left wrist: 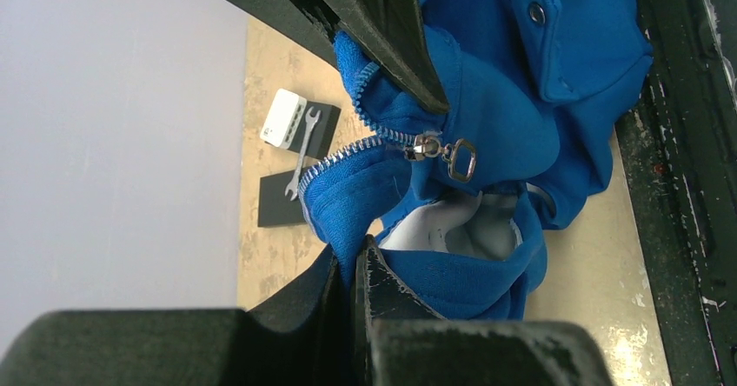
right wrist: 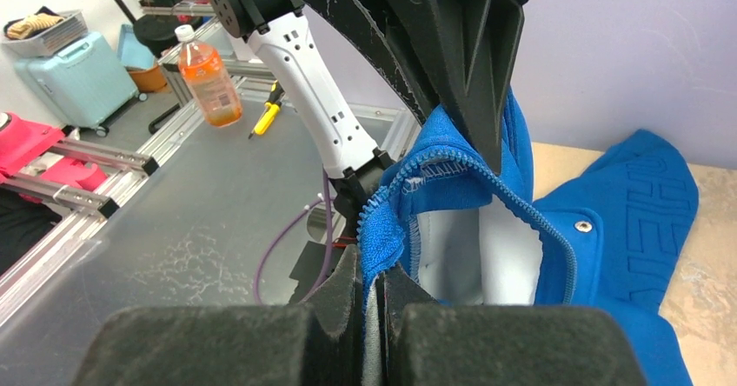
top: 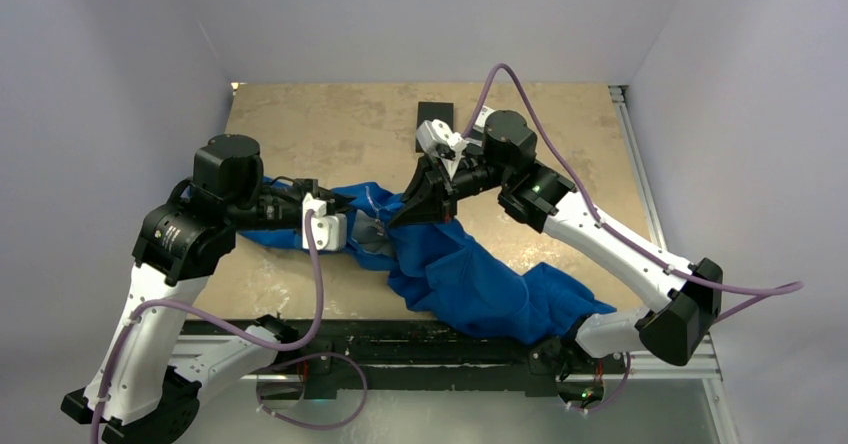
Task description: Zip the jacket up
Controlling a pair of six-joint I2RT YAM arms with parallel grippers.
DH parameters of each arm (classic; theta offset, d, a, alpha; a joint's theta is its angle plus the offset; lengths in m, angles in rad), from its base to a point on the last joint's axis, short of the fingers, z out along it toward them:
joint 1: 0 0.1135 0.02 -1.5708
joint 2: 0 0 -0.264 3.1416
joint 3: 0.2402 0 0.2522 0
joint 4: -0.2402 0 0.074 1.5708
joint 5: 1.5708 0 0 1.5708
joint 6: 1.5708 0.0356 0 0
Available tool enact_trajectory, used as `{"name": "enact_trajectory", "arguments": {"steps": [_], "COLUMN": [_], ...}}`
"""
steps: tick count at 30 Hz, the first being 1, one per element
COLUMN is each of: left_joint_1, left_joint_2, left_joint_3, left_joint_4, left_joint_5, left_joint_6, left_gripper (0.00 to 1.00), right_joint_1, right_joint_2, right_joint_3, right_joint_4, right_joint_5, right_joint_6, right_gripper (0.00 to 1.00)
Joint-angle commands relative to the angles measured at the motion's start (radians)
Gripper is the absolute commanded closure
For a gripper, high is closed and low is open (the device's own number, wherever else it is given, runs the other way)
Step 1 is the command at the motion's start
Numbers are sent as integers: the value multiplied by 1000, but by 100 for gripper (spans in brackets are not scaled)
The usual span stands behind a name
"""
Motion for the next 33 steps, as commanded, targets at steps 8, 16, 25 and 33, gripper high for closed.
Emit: {"name": "enact_trajectory", "arguments": {"steps": [8, 16, 25, 33], "left_joint_1": [-4, -3, -3, -3], "left_joint_2": [-19, -22, -21, -16], "left_joint_3": [28, 27, 13, 13], "left_joint_4": [30, 29, 9, 14], "left_joint_5": [26, 33, 40, 50], "left_joint_6": [11, 7, 33, 34], "left_gripper": [100, 100, 100, 100], "right_joint_1": [2, 2, 2, 1], "right_joint_2": [-52, -48, -31, -22], "right_joint_3": [16, 27, 56, 67], "right_joint_4": [-62, -63, 2, 14], "right_joint_5": [6, 5, 6, -2], "right_joint_6": [-63, -63, -22, -13], "right_gripper": [100, 100, 100, 100]}}
